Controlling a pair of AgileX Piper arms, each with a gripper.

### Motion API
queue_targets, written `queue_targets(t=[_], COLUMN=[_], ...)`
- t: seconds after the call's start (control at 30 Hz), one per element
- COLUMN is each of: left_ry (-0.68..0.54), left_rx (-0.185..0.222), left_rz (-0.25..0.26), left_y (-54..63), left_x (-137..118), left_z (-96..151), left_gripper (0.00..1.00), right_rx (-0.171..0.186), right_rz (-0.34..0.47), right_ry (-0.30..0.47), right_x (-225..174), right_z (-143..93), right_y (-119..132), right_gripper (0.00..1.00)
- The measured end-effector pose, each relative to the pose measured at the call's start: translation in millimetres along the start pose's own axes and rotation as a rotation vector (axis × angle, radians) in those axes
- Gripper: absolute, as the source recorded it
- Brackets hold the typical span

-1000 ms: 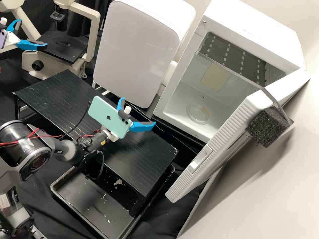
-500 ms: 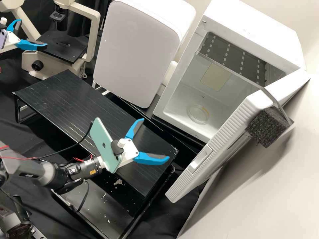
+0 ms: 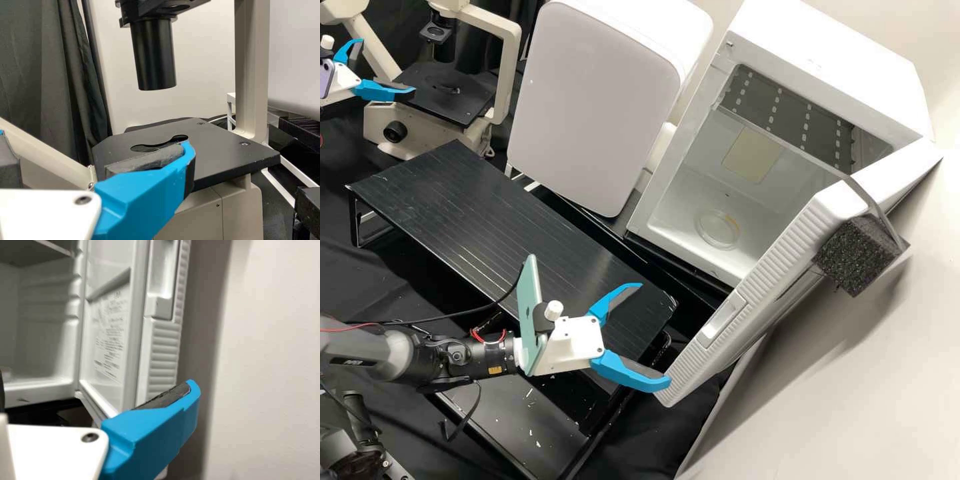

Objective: Close the incubator door

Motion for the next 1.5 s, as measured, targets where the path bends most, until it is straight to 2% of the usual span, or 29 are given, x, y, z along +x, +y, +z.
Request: queue_targets(t=[0.13,0.33,0.63,0.7,1.03,1.23,1.5], left_ry=[0.0,0.0,0.0,0.0,0.0,0.0,0.0], left_rx=[0.0,0.0,0.0,0.0,0.0,0.0,0.0], left_rz=[0.0,0.0,0.0,0.0,0.0,0.0,0.0], left_y=[0.0,0.0,0.0,0.0,0.0,0.0,0.0], left_x=[0.0,0.0,0.0,0.0,0.0,0.0,0.0], left_z=[0.0,0.0,0.0,0.0,0.0,0.0,0.0], left_gripper=[1.0,1.0,1.0,1.0,1.0,1.0,1.0], right_rx=[-0.036,-0.069,-0.073,-0.058,0.102,0.153,0.221], right_rz=[-0.008,-0.013,-0.017,-0.015,-0.035,-0.059,-0.104], right_ry=[-0.035,-0.098,-0.121,-0.117,-0.044,-0.024,0.053], right_x=[15.1,35.6,43.4,43.3,42.5,39.1,19.1], right_z=[3.5,13.0,16.9,16.0,12.0,12.7,2.3], right_y=[-8.3,-19.8,-24.8,-24.0,-22.5,-23.9,-19.3], right_gripper=[1.0,1.0,1.0,1.0,1.0,1.0,1.0])
